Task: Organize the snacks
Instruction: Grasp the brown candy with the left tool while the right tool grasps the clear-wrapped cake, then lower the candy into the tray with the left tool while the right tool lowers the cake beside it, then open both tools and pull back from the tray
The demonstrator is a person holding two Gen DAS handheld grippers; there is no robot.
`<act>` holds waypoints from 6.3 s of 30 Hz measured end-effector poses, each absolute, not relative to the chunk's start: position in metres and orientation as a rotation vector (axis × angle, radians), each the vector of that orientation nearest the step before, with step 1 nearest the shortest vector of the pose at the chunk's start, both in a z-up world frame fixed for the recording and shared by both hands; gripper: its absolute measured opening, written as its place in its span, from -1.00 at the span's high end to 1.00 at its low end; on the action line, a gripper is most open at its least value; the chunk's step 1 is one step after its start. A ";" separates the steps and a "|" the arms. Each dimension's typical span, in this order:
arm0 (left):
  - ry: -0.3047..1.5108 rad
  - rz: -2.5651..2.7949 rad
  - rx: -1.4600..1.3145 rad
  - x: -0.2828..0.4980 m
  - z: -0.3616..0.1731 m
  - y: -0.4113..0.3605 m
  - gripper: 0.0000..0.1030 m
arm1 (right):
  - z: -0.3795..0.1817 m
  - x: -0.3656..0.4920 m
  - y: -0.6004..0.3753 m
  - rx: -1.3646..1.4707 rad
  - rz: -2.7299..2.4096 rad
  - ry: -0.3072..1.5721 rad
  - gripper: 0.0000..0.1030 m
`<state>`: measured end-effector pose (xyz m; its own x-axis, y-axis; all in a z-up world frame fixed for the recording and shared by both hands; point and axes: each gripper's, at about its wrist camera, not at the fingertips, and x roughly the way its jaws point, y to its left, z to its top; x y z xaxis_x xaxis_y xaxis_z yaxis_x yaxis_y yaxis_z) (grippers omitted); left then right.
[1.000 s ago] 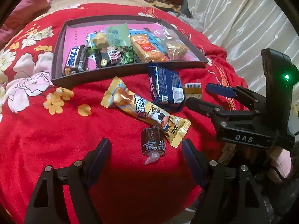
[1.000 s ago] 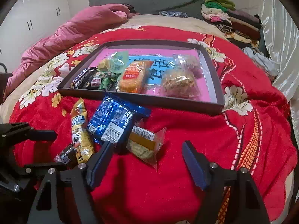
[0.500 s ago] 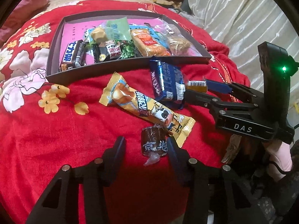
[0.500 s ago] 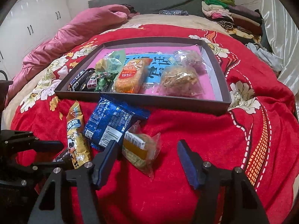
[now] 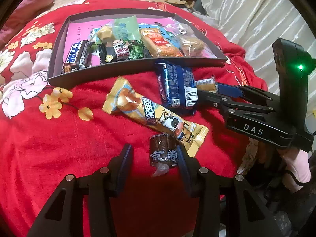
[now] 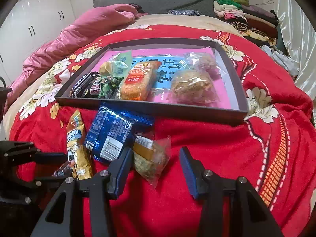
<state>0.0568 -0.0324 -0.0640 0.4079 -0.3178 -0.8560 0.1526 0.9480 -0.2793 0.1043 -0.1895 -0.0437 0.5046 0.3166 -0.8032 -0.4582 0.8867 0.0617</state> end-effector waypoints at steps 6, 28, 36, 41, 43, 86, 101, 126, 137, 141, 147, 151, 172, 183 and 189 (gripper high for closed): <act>1.107 -0.285 -0.168 0.059 -0.066 -0.035 0.08 | -0.049 0.114 -0.189 -0.114 0.511 0.942 0.03; 1.085 -0.338 -0.227 0.055 -0.052 -0.025 0.44 | -0.023 0.103 -0.218 -0.023 0.525 0.914 0.24; 1.061 -0.342 -0.243 0.050 -0.039 -0.019 0.45 | -0.013 0.103 -0.218 -0.004 0.527 0.894 0.24; 1.040 -0.330 -0.264 0.047 -0.028 -0.011 0.45 | -0.008 0.102 -0.216 -0.007 0.533 0.883 0.24; 1.028 -0.318 -0.278 0.047 -0.026 -0.006 0.45 | -0.005 0.102 -0.214 -0.009 0.536 0.875 0.24; 0.847 -0.210 -0.303 0.090 0.008 0.027 0.45 | 0.033 0.136 -0.214 0.050 0.516 0.753 0.24; 0.851 -0.163 -0.314 0.115 0.001 0.039 0.45 | 0.033 0.156 -0.207 0.064 0.519 0.741 0.24; 0.876 -0.175 -0.296 0.136 -0.027 0.038 0.45 | -0.006 0.177 -0.185 0.040 0.533 0.806 0.22; 0.879 -0.183 -0.306 0.139 -0.035 0.036 0.45 | -0.010 0.176 -0.188 0.032 0.529 0.802 0.21; 0.878 -0.180 -0.309 0.139 -0.035 0.038 0.45 | -0.008 0.175 -0.192 0.041 0.517 0.801 0.19; 0.878 -0.177 -0.309 0.138 -0.033 0.040 0.40 | -0.002 0.171 -0.197 0.054 0.511 0.787 -0.04; 0.870 -0.184 -0.314 0.136 -0.030 0.041 0.24 | 0.002 0.169 -0.197 0.052 0.505 0.776 -0.07; 0.868 -0.228 -0.337 0.124 -0.020 0.043 -0.44 | 0.026 0.153 -0.199 0.037 0.504 0.722 -0.25; 0.886 -0.224 -0.368 0.101 -0.015 0.053 -0.46 | 0.036 0.125 -0.194 0.036 0.544 0.726 -0.26; 0.915 -0.224 -0.395 0.087 -0.019 0.054 -0.46 | 0.033 0.112 -0.187 0.009 0.556 0.749 -0.27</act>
